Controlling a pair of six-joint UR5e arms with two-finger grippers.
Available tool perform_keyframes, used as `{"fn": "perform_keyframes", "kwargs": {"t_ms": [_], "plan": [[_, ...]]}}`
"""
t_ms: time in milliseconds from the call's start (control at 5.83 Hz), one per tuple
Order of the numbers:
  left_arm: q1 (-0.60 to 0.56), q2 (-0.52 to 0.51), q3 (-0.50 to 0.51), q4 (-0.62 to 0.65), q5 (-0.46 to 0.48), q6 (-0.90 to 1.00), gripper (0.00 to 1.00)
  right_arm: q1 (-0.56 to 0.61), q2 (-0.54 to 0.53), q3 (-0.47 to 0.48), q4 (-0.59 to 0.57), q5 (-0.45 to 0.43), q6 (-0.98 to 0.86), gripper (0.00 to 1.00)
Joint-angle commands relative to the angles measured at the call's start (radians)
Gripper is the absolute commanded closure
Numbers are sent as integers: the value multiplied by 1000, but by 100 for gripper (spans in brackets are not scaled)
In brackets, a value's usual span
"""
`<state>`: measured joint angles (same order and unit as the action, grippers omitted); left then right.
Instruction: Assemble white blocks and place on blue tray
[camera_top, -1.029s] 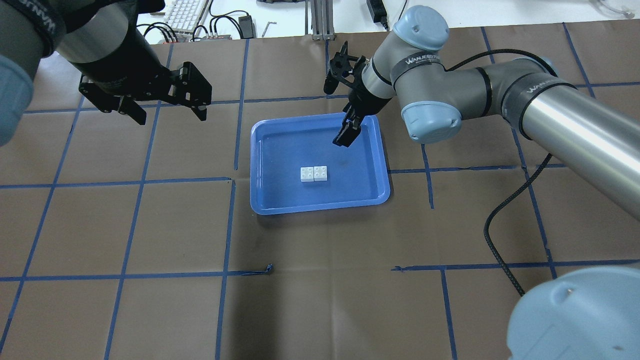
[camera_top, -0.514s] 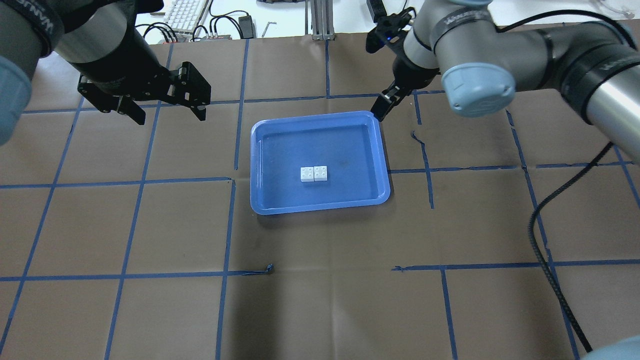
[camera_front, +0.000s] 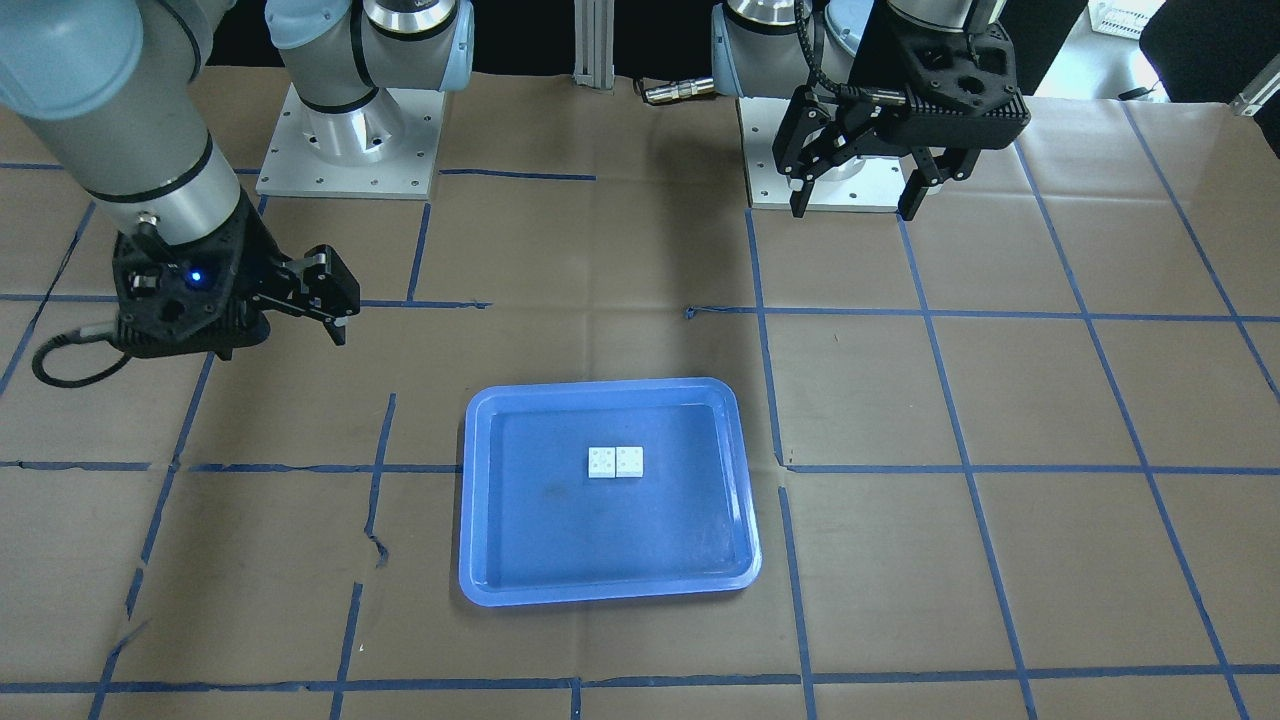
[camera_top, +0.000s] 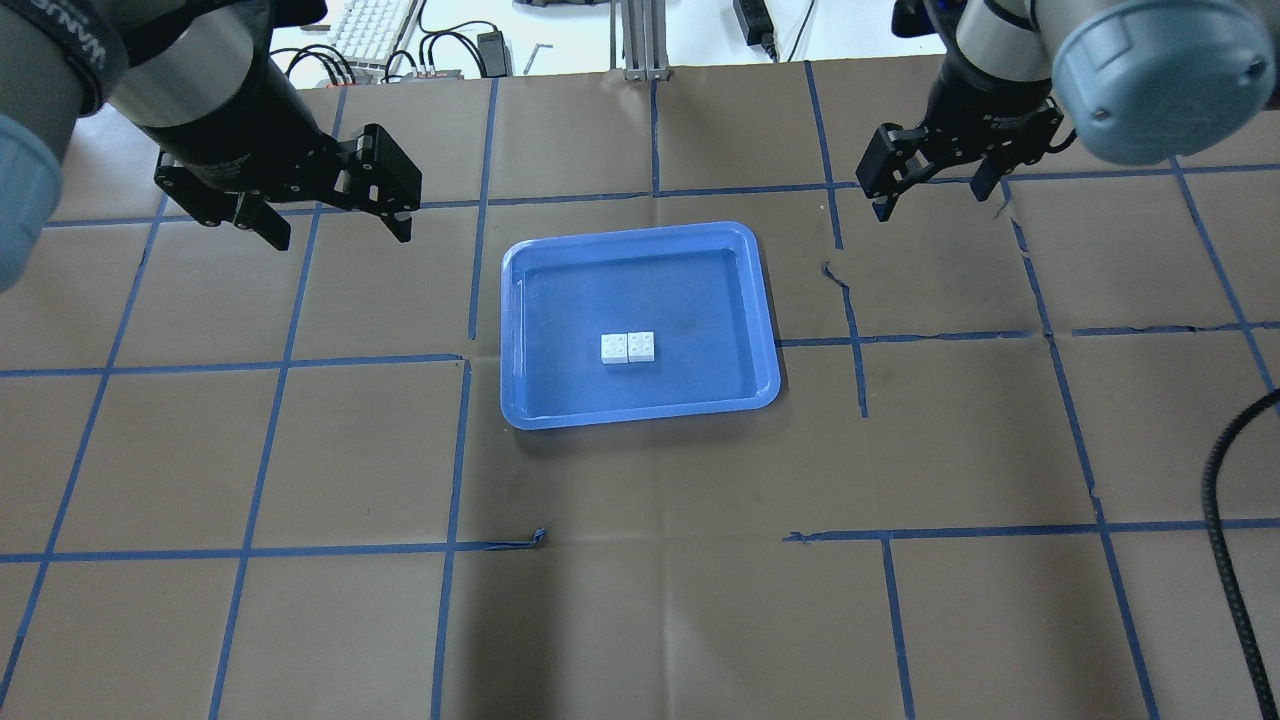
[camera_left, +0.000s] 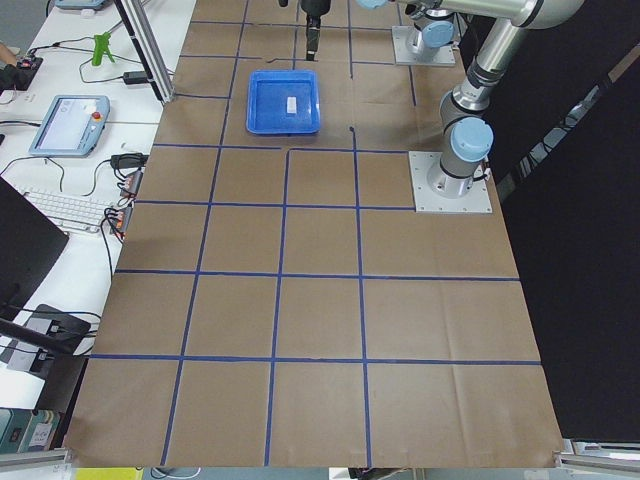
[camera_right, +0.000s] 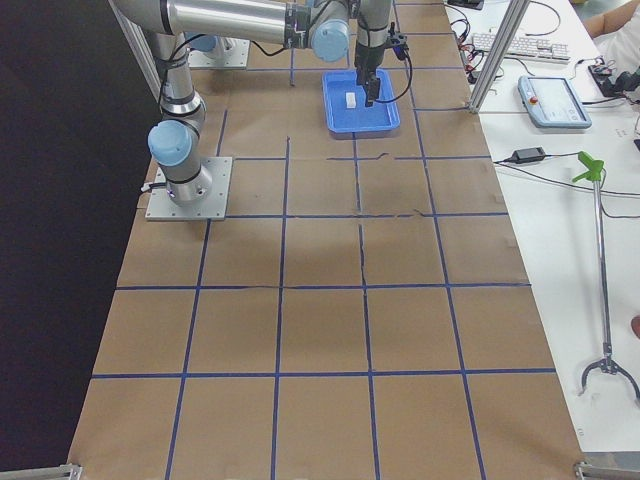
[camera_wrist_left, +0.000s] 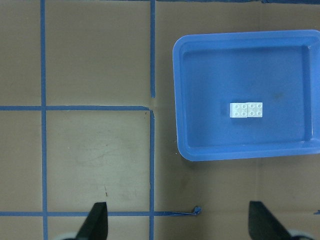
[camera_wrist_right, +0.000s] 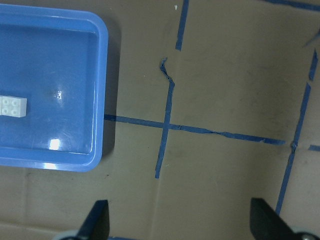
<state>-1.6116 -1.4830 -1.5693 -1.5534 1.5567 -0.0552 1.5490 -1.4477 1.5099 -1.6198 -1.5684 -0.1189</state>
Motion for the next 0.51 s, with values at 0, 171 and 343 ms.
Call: {"fn": "perform_keyframes", "kwargs": {"t_ms": [0,171,343], "plan": [[1,1,0,-2,0,0,1,54,-8,-162,243,-7,213,0],[-1,0,0,-1,0,0,1,55,6,-152,242,-2,209,0],[1,0,0,1,0,0,1,51,7,-149,245,-4,209,0]]}}
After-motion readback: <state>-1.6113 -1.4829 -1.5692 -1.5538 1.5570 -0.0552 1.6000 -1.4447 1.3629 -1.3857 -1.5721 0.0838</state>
